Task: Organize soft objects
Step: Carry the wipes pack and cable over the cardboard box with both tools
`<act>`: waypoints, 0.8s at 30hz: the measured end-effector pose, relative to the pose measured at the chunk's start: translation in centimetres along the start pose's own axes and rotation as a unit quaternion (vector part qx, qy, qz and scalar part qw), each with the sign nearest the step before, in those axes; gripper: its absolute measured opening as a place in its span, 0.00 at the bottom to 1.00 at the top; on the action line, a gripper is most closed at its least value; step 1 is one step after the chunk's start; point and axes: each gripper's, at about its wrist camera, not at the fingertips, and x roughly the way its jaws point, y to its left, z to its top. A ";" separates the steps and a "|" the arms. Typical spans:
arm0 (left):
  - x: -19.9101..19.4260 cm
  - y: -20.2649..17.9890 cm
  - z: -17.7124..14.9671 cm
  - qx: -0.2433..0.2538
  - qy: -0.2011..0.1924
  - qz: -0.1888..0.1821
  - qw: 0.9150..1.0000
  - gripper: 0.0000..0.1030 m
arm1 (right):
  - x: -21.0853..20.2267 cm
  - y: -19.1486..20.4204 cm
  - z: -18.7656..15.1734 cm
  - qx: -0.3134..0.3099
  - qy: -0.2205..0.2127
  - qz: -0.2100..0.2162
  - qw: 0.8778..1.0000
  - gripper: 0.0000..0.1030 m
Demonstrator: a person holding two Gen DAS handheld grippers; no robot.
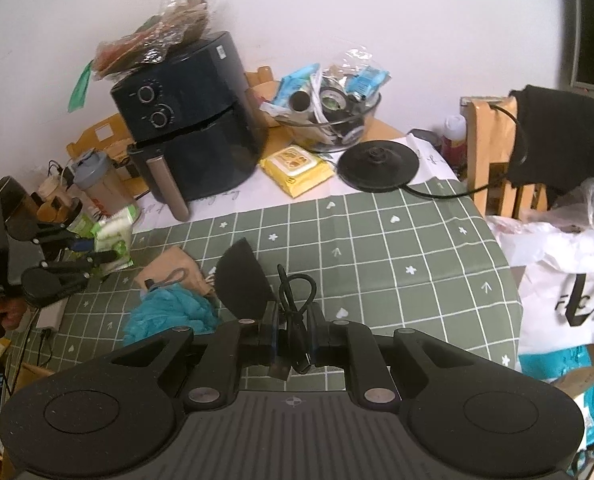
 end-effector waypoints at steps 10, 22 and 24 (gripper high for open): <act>-5.0 3.2 0.1 -0.189 0.011 -0.064 0.980 0.18 | -0.5 2.4 1.1 -0.033 0.029 0.019 0.999 0.16; -8.8 4.0 -1.5 -0.332 0.029 -0.158 0.930 0.18 | -0.8 5.4 0.5 -0.063 0.058 0.068 0.994 0.16; -9.3 3.8 -1.9 -0.343 0.035 -0.164 0.924 0.18 | -0.8 6.0 0.4 -0.071 0.061 0.077 0.993 0.16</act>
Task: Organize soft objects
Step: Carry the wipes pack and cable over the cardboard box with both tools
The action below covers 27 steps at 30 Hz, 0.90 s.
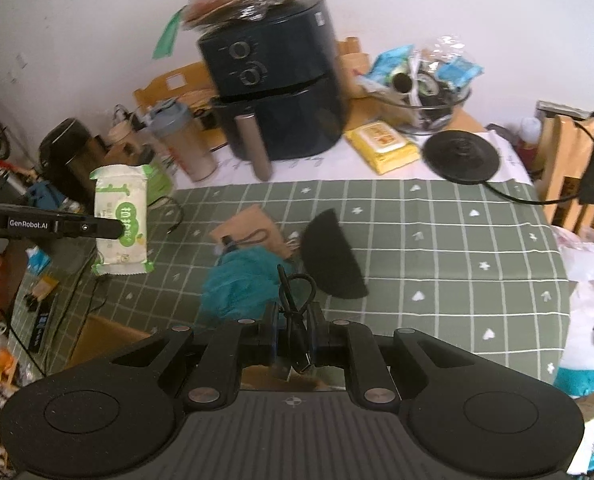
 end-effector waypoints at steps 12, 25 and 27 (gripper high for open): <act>-2.6 -1.3 -3.6 -0.027 0.018 -0.020 0.999 0.18 | 0.0 2.4 -1.5 -0.019 0.017 0.028 0.999 0.16; -3.2 -1.9 -8.4 -0.060 0.058 -0.026 0.996 0.18 | -0.2 4.3 -3.8 -0.025 0.034 0.041 0.998 0.16; -3.3 -2.0 -9.0 -0.064 0.063 -0.026 0.996 0.18 | -0.3 4.6 -4.0 -0.025 0.035 0.041 0.998 0.16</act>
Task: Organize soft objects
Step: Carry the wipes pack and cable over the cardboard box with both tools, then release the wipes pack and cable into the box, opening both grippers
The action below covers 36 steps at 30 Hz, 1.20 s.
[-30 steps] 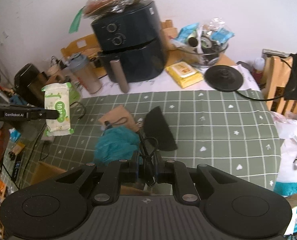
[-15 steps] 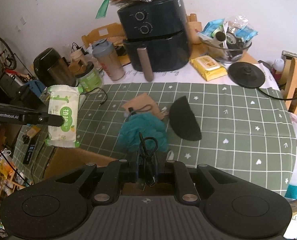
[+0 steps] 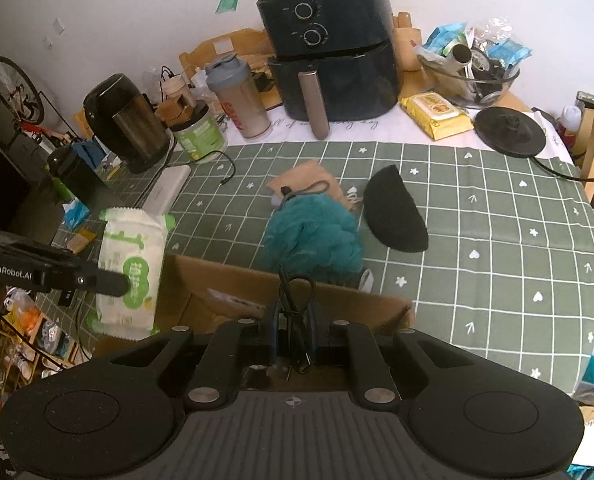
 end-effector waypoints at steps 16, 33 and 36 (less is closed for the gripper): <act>0.2 -0.7 -3.3 0.004 0.010 0.018 1.000 0.33 | 0.2 1.6 -2.5 0.007 0.018 -0.013 1.000 0.16; -0.8 -2.1 -3.7 0.050 -0.032 0.082 0.995 0.45 | 0.1 2.3 -2.4 -0.001 0.036 -0.039 0.999 0.37; -0.7 -1.8 -3.8 0.048 -0.023 0.089 0.995 0.47 | 0.5 2.8 -2.8 -0.014 0.042 -0.057 0.997 0.92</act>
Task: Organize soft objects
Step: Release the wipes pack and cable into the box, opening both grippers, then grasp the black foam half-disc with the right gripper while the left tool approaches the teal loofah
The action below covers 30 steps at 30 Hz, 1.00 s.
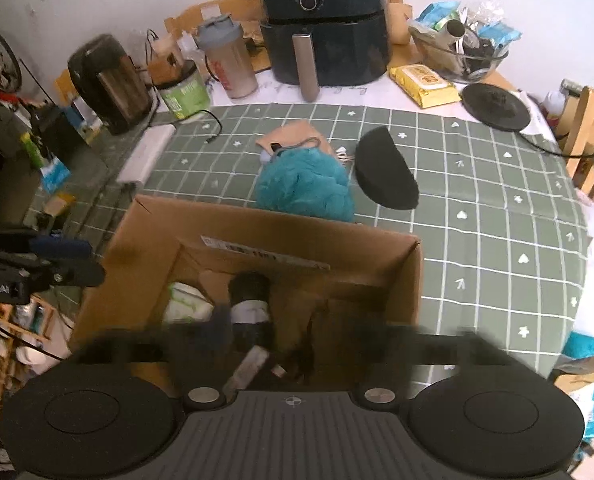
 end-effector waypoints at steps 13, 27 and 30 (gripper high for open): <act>1.3 0.3 -0.9 0.012 0.037 0.012 0.999 0.72 | 0.7 0.5 -0.6 -0.001 0.012 -0.028 1.000 1.00; 1.4 1.2 -0.5 0.003 0.026 0.014 1.000 0.72 | 0.3 -0.1 -0.3 0.022 -0.002 -0.044 0.999 1.00; 1.5 1.2 -0.2 0.002 0.022 0.013 1.000 0.72 | -0.3 -0.9 0.0 0.033 -0.017 -0.043 0.998 1.00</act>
